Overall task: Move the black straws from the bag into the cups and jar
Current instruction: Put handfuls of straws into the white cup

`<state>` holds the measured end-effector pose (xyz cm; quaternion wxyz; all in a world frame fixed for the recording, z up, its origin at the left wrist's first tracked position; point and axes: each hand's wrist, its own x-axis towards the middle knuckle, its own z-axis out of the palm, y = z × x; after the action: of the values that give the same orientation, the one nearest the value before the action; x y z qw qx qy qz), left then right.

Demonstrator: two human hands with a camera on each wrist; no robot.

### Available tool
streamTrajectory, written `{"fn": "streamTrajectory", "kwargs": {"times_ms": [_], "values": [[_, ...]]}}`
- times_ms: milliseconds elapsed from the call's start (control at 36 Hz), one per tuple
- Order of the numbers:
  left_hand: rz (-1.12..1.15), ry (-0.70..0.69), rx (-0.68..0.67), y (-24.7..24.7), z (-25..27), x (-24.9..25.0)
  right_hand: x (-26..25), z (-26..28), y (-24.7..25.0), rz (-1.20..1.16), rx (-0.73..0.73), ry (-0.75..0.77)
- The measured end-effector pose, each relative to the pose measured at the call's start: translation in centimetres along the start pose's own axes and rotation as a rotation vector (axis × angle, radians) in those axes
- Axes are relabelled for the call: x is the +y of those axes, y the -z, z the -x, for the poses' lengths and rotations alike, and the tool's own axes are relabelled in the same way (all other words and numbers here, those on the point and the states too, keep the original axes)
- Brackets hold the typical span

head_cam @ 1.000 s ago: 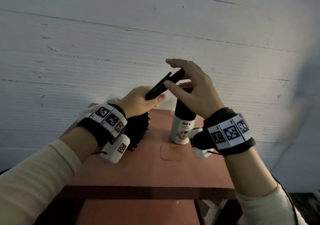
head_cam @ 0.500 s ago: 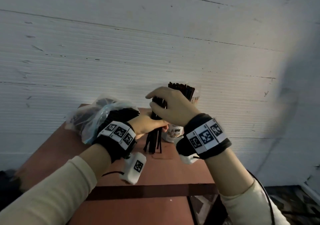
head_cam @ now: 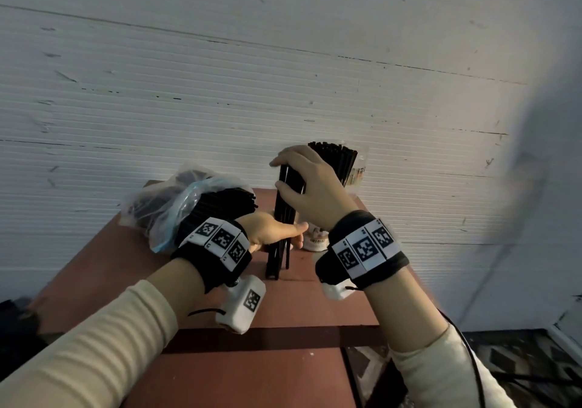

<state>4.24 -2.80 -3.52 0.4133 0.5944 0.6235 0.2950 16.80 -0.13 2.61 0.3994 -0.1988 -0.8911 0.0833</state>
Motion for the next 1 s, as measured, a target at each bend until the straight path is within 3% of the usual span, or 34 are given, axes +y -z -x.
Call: {"fn": "streamTrajectory", "kwargs": {"times_ms": [56, 139, 222, 306, 417, 555, 694, 778, 833, 1000], "values": [[-0.047, 0.004, 0.026, 0.1, -0.1, -0.1, -0.3, 0.2, 0.4, -0.025, 0.016, 0.027], [0.030, -0.126, 0.021, 0.3, 0.7, 0.6, -0.7, 0.5, 1.4, -0.073, 0.117, 0.021], [0.024, -0.277, -0.071, 0.4, 1.8, 1.9, -0.8, 0.9, 2.4, -0.094, 0.169, -0.109], [-0.108, -0.355, -0.131, 0.5, 3.0, 3.4, -0.2, 1.4, 3.0, -0.157, 0.050, -0.234], [-0.196, -0.395, -0.248, 0.1, 3.2, 4.0, 0.5, 2.3, 2.7, -0.215, -0.219, -0.174], [-0.210, -0.380, -0.114, -0.9, 1.7, 4.0, 0.8, 2.6, 3.5, -0.251, -0.158, -0.166], [-0.084, -0.330, 0.358, -1.8, -0.5, 4.1, 2.4, 1.2, 6.7, -0.263, 0.033, -0.194], [-0.033, -0.316, 0.508, -2.2, -1.7, 4.2, 3.8, 0.2, 8.7, -0.289, 0.142, -0.226], [0.018, -0.249, 0.486, -2.2, -3.0, 4.1, 4.5, -0.4, 9.5, -0.270, 0.171, -0.244], [0.131, -0.161, 0.238, -1.9, -6.2, 3.7, 6.0, -1.8, 9.5, -0.183, 0.140, -0.288]]}}
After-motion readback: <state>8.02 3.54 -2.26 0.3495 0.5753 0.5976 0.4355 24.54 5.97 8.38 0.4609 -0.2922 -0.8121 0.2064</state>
